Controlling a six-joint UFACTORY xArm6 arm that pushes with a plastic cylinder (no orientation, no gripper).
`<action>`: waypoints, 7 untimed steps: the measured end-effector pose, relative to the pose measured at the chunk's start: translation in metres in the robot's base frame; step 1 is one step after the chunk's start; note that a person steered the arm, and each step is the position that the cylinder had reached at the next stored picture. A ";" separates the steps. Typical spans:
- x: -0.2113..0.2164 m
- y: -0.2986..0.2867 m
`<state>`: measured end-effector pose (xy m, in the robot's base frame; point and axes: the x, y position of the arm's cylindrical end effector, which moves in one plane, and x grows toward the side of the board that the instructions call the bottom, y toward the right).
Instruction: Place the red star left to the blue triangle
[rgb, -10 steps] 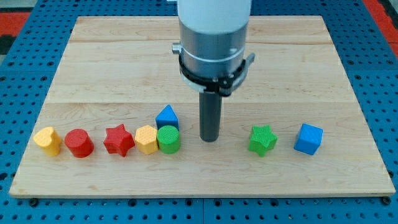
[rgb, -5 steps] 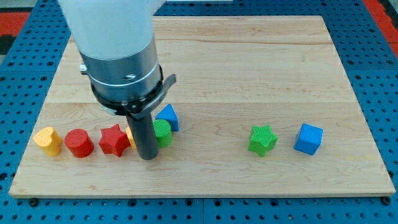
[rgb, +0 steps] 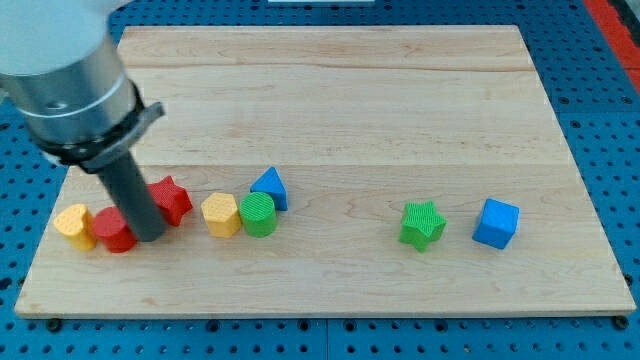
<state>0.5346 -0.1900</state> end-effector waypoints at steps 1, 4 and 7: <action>-0.014 -0.013; -0.030 0.036; -0.046 0.039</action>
<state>0.4890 -0.1514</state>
